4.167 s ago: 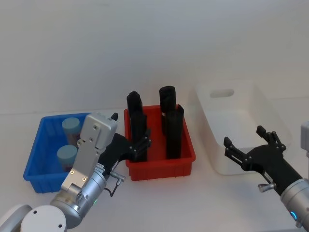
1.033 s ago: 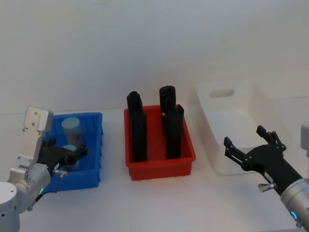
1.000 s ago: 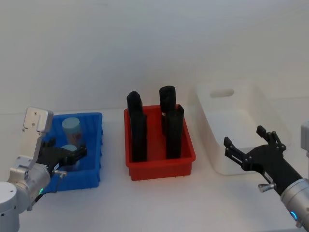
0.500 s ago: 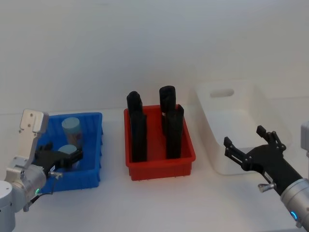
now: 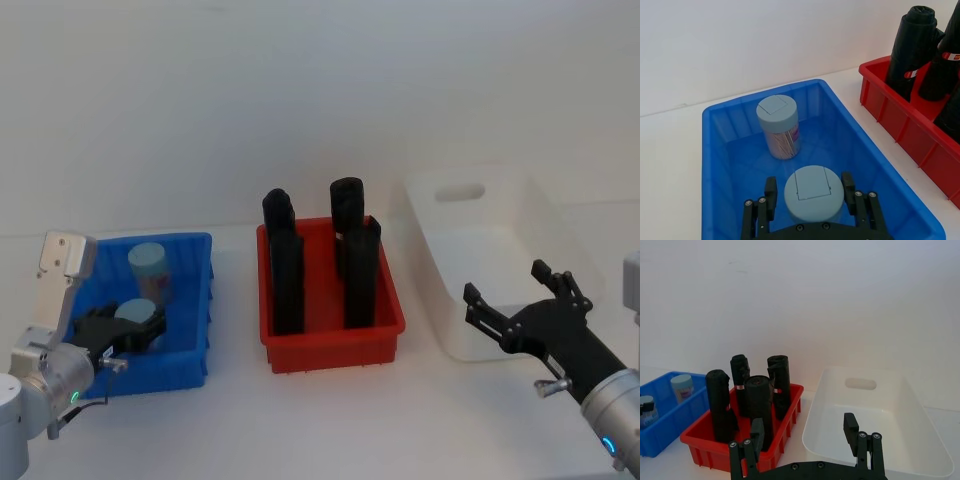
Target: Pick the cotton swabs from the blue box and place them into the white box.
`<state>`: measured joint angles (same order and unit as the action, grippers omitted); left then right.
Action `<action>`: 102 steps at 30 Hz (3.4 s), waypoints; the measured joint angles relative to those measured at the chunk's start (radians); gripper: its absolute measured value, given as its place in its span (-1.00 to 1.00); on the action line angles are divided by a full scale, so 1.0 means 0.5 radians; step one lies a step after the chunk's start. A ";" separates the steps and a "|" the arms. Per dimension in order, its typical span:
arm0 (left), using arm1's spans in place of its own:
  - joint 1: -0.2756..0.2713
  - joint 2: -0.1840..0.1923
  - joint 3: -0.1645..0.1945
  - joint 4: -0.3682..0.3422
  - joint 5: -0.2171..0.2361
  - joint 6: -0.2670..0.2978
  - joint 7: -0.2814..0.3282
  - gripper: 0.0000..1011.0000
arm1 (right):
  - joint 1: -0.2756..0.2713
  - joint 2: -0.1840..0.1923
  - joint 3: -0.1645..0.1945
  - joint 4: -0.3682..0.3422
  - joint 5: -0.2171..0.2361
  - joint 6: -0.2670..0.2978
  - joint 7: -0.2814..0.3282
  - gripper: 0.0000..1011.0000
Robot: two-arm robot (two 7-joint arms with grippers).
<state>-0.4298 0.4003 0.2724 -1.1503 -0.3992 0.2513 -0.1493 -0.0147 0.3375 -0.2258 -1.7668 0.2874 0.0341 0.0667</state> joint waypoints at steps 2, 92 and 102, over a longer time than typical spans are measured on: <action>-0.008 -0.002 -0.001 0.016 0.000 -0.007 -0.013 0.52 | 0.000 0.000 0.000 0.000 0.000 0.000 0.000 0.98; -0.120 -0.050 0.009 -0.079 0.183 -0.320 -0.448 0.33 | 0.000 0.000 0.000 0.000 0.000 0.000 0.000 0.98; -0.161 -0.054 0.015 -0.081 0.166 -0.309 -0.678 0.33 | 0.000 0.000 0.000 0.000 0.000 0.000 0.000 0.98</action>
<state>-0.5101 0.3732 0.2798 -1.1907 -0.3160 0.0966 -0.4882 -0.0146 0.3375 -0.2258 -1.7668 0.2874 0.0341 0.0667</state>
